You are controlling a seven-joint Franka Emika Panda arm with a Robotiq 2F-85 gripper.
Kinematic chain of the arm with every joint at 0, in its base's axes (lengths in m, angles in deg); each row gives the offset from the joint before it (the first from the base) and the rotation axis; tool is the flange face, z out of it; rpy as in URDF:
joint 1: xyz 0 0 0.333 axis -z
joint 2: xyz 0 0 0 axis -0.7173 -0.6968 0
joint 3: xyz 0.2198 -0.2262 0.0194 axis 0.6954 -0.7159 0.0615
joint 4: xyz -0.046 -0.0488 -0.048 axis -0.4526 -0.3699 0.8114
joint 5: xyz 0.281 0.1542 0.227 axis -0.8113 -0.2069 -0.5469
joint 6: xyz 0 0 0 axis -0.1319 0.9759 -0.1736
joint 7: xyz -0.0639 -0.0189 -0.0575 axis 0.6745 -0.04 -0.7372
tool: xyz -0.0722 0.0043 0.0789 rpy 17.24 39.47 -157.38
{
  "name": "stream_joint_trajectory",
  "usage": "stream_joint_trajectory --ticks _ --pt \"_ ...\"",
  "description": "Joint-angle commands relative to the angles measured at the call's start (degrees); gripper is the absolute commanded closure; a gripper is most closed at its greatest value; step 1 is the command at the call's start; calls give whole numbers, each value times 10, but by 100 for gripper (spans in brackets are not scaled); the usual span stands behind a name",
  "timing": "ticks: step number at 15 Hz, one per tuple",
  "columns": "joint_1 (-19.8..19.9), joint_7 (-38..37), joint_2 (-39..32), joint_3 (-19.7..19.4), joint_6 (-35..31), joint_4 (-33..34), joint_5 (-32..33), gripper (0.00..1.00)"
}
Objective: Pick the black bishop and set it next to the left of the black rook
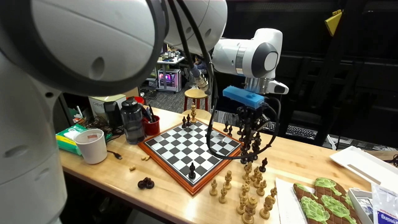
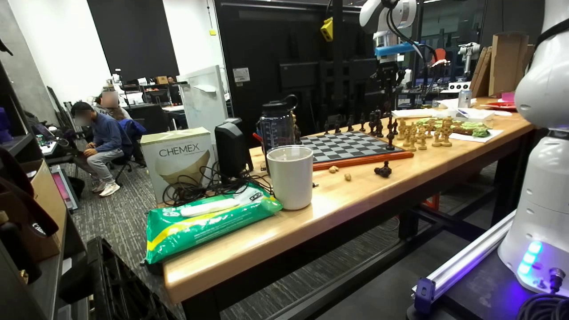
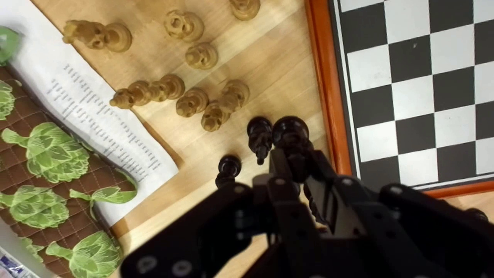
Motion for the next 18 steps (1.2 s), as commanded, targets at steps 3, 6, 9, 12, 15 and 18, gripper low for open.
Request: stream_joint_trajectory --ticks 3,6,9,12,15,18 --pt "1 13 21 4 21 -1 11 95" --pt "-4 15 22 9 24 0 17 95" --pt "-10 17 24 15 22 -2 24 95" --pt "-18 21 26 23 25 -3 32 95" --pt "-23 25 23 30 31 4 37 95" --pt "-30 20 23 35 35 6 44 95"
